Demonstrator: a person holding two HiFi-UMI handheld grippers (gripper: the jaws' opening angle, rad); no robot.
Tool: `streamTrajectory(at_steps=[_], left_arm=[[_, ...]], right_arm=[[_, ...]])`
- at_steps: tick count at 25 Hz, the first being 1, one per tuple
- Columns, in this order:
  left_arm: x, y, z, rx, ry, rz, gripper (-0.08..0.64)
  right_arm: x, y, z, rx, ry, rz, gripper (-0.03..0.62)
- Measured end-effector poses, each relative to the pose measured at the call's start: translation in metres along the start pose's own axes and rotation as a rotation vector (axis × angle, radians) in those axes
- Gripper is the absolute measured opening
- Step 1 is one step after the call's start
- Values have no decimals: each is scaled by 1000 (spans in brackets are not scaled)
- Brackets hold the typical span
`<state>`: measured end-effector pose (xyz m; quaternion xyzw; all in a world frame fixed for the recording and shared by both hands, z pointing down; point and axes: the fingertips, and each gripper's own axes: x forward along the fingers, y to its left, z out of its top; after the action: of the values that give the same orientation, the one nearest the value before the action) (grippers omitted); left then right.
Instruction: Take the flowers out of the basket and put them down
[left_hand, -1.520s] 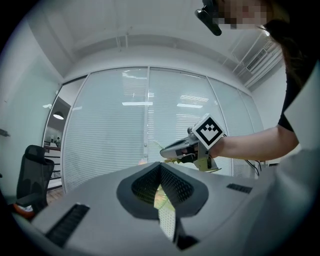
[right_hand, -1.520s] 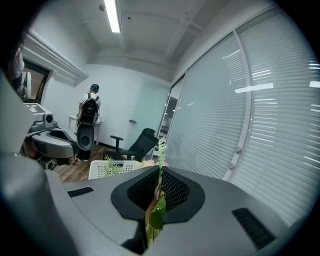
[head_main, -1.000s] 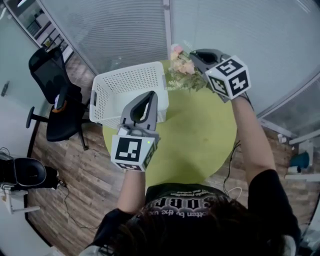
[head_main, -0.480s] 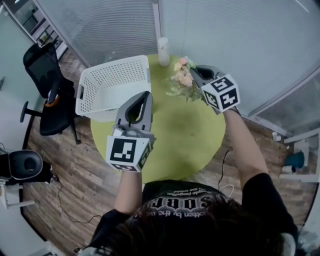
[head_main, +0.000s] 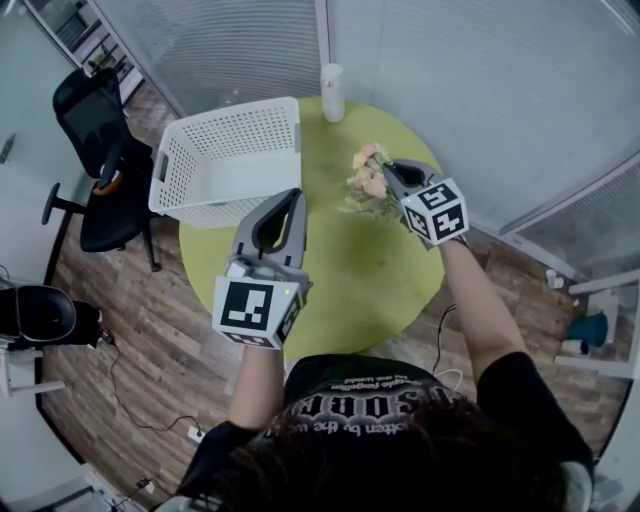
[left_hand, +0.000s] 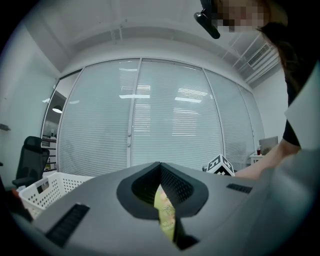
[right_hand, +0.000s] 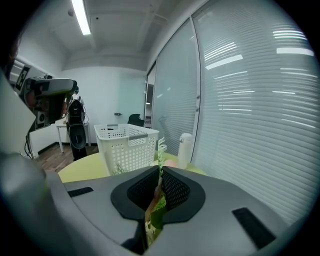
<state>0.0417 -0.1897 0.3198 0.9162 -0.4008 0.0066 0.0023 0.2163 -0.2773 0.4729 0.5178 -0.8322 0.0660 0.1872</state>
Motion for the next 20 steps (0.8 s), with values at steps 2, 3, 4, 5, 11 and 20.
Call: streamTrajectory(at_steps=[2, 3, 4, 5, 11, 20], left_arm=[[-1, -1, -2, 7, -10, 4, -3], [-2, -1, -2, 7, -9, 6, -3], [-3, 0, -2, 6, -6, 8, -2], [-4, 0, -2, 6, -3, 10, -2], [-5, 2, -3, -5, 15, 13, -3], [-11, -3, -2, 9, 24, 8, -3]], right_arm=[[2, 2, -14, 18, 18, 1, 34], [3, 3, -21, 26, 29, 2, 34], [4, 4, -28, 31, 42, 2, 34], [5, 4, -34, 35, 56, 2, 34], [11, 8, -69, 95, 129, 20, 35], [10, 26, -86, 131, 175, 93, 188]])
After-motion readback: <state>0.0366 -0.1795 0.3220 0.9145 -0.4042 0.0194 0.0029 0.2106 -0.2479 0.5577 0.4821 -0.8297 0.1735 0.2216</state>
